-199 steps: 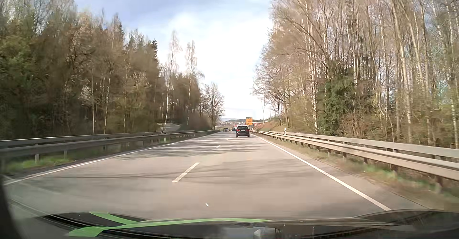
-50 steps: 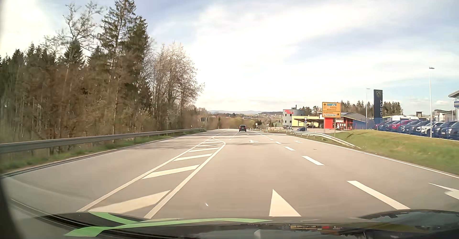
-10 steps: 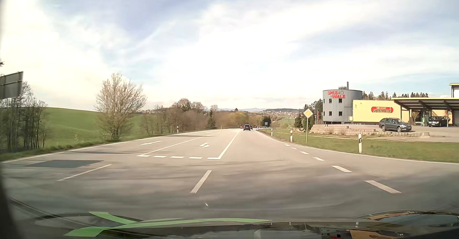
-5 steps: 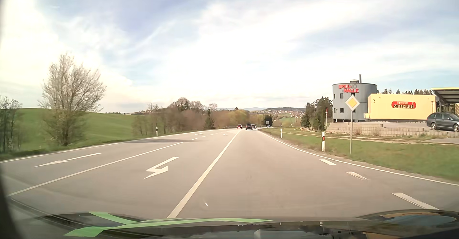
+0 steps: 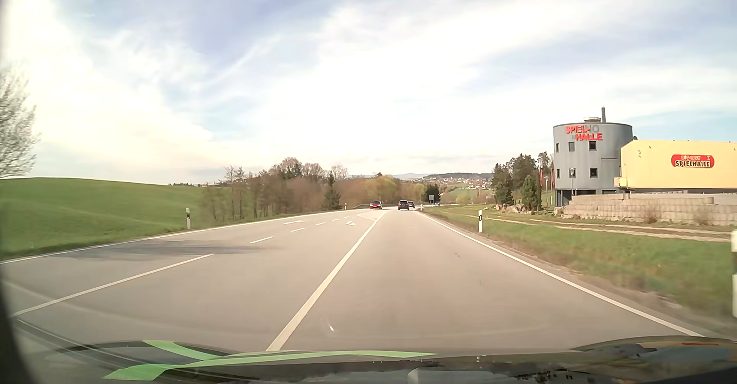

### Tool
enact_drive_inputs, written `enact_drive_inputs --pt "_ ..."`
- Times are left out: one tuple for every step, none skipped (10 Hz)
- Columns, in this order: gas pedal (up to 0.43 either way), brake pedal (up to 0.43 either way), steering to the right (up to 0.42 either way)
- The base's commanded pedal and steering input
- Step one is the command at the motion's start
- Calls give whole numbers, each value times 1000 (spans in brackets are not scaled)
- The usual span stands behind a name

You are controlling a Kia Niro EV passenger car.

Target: Follow the waypoints while adhering to traffic rules and regulations

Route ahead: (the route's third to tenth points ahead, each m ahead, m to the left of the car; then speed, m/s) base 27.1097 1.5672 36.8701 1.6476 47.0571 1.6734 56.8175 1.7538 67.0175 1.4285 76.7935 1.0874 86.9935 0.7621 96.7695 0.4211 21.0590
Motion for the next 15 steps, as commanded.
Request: enact_drive_inputs --pt "59 0 2" --pt "59 0 0" --pt "59 0 0" --pt "59 0 0" --pt "59 0 0" --pt "59 0 0" --pt "59 0 0" --pt "59 0 0" --pt "47 0 0" --pt "47 0 1" --pt "47 0 0" --pt "47 0 1" --pt "47 0 0" --pt "47 0 1" --pt "47 0 2"
